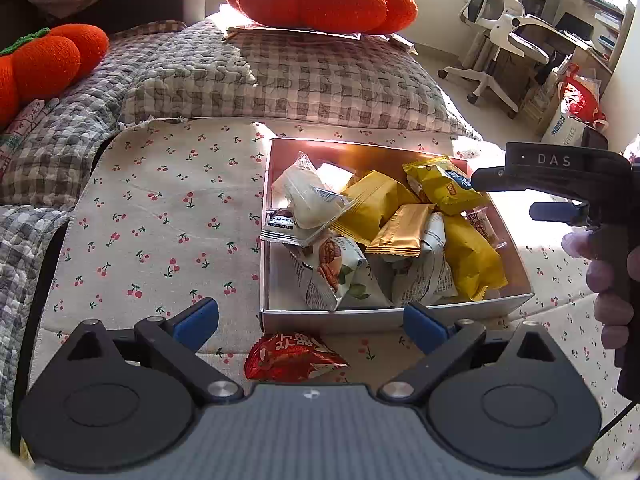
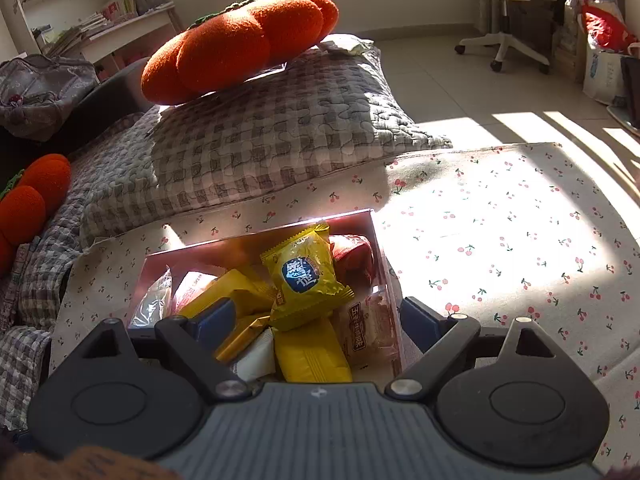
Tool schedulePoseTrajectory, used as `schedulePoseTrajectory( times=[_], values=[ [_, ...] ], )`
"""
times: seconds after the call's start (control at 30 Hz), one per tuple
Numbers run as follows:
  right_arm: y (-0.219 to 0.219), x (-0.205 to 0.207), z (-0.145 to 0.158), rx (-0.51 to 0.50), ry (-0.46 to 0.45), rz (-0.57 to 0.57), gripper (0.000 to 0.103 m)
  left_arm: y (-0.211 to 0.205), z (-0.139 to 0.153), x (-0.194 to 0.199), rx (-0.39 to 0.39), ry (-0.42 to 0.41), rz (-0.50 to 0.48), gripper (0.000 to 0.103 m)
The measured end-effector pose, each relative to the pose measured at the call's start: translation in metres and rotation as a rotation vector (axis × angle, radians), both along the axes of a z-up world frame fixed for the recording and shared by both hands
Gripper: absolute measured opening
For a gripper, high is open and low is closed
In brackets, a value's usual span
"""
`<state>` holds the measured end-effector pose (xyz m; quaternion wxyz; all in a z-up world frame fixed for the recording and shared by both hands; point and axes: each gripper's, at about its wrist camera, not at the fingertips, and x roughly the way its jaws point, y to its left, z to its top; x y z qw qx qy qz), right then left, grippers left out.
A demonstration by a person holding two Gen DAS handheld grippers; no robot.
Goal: Organize snacks
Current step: 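Open both tools to release the snacks and withdraw from the box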
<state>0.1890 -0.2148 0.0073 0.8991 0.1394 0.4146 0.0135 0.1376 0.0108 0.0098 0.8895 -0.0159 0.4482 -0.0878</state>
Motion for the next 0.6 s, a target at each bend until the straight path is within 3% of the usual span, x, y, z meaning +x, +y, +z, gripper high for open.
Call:
schedulePoseTrajectory(
  times=[0.4, 0.6],
  values=[
    [0.01, -0.046, 0.01, -0.003, -0.028, 0.047, 0.097, 0.019, 0.002, -0.007, 0.057, 0.001, 0.045, 0.103],
    [0.019, -0.063, 0.006, -0.009, -0.031, 0.077, 0.098, 0.031, 0.002, -0.015, 0.134, -0.001, 0.057, 0.103]
  ],
)
